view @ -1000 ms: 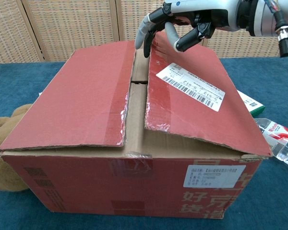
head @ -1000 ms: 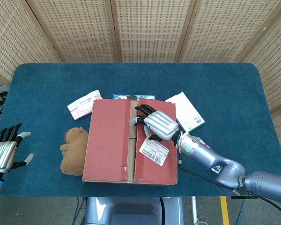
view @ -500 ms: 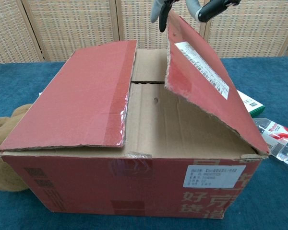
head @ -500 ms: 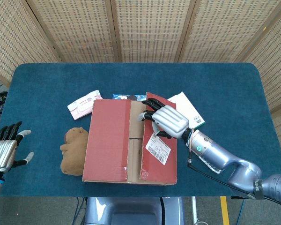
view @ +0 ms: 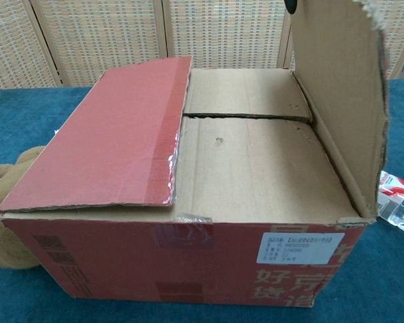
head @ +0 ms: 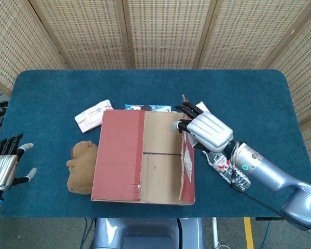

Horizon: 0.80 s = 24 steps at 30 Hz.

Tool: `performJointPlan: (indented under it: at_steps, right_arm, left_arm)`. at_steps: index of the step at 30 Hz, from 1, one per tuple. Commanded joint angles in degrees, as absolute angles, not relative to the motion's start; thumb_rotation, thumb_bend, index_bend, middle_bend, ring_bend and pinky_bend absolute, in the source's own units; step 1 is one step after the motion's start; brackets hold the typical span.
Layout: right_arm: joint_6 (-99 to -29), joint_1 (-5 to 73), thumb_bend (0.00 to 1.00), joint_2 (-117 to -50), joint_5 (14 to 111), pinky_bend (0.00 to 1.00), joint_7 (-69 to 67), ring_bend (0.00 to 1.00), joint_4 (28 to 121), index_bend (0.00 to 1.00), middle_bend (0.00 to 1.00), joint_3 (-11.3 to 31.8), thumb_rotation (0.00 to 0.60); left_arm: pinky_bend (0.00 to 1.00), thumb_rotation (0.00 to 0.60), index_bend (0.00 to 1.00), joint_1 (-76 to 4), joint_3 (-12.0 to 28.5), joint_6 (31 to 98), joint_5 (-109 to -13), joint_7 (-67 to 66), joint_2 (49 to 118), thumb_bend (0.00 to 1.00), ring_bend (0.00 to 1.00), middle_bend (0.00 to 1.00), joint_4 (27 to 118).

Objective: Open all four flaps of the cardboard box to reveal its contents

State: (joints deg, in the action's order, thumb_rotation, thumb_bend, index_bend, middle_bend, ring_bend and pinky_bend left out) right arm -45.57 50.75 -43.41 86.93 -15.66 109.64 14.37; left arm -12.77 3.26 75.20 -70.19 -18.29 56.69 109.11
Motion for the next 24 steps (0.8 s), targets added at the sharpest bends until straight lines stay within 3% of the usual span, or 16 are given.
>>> performJointPlan:
  at_steps: [1,24]
  right_arm:
    - [-45.5,50.0,1.00,-41.0,88.2,0.00,-16.1,0.00,110.6,0.30,0.44,14.1,0.600]
    - [-46.8,44.4,1.00,-29.9,92.6,0.00,-19.2,0.00,110.7,0.30,0.44,11.9,0.600]
  left_arm:
    - [0.00,0.495,0.20,-12.7,3.2,75.1,-70.3,-18.0,56.6,0.33,0.00,0.00,109.2]
    - [0.00,0.497,0.20,-13.6,3.6,74.3,-71.0,-17.7,55.6,0.33,0.00,0.00,110.2]
